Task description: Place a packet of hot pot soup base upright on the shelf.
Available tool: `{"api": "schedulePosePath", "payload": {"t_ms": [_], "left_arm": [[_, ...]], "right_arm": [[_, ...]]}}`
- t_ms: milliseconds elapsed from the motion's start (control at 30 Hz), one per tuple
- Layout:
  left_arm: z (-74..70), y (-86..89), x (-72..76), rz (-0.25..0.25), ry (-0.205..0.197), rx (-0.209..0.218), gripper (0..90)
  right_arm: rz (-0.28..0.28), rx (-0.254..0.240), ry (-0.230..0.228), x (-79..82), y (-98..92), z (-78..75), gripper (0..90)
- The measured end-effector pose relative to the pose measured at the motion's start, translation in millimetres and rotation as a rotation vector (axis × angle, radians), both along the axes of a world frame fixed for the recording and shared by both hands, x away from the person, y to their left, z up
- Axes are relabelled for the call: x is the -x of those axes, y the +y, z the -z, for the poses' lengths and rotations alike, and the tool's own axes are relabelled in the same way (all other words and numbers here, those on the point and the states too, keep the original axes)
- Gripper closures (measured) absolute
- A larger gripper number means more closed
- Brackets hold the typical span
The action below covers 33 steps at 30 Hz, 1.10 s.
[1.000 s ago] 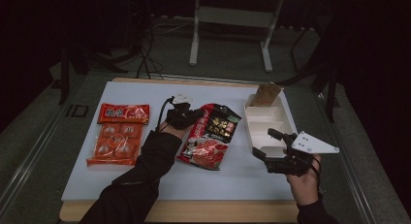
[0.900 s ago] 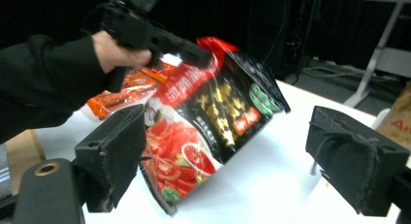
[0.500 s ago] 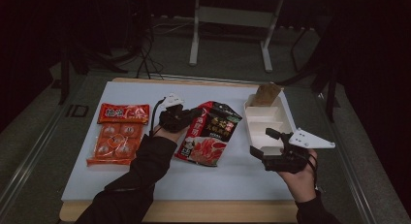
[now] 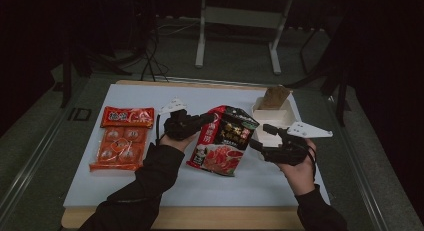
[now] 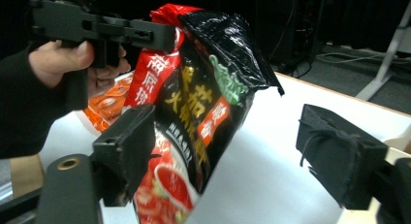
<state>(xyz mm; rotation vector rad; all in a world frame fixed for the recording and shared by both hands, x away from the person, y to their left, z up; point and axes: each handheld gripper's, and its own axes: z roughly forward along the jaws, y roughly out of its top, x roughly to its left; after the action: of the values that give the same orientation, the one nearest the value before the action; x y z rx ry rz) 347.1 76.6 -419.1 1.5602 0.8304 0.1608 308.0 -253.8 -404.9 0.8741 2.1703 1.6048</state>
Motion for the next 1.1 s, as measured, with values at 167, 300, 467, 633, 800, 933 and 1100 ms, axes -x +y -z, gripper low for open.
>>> {"api": "schedulePosePath", "payload": {"t_ms": [167,300,467,633,800,933,1100], "left_arm": [[1.1,-2.8,3.0,0.030,-0.001,0.068,88.4],[1.4,-4.7,4.8,0.047,-0.012,0.100,88.4],[2.4,-9.1,5.8,0.068,-0.019,0.100,88.2],[7.4,-8.8,5.2,0.089,-0.034,0.105,87.9],[6.2,-7.8,6.7,0.096,-0.036,0.090,85.6],[4.8,-7.2,9.4,0.111,-0.050,0.074,80.9],[-0.3,-7.2,10.3,0.119,-0.059,0.075,70.5]], "right_arm": [[-0.028,-0.035,0.025,-6.1,4.5,-1.2,37.1],[-0.047,-0.049,0.027,-7.2,6.5,-5.0,46.2],[-0.060,-0.087,0.088,-11.4,5.1,-8.7,68.5],[-0.058,-0.059,0.090,-10.9,4.4,-14.3,75.9],[-0.038,-0.050,0.072,-6.4,6.5,-20.2,77.8],[-0.043,-0.051,0.065,-5.3,5.3,-25.4,78.1],[-0.056,-0.041,0.040,-4.1,3.2,-33.9,78.2]]}}
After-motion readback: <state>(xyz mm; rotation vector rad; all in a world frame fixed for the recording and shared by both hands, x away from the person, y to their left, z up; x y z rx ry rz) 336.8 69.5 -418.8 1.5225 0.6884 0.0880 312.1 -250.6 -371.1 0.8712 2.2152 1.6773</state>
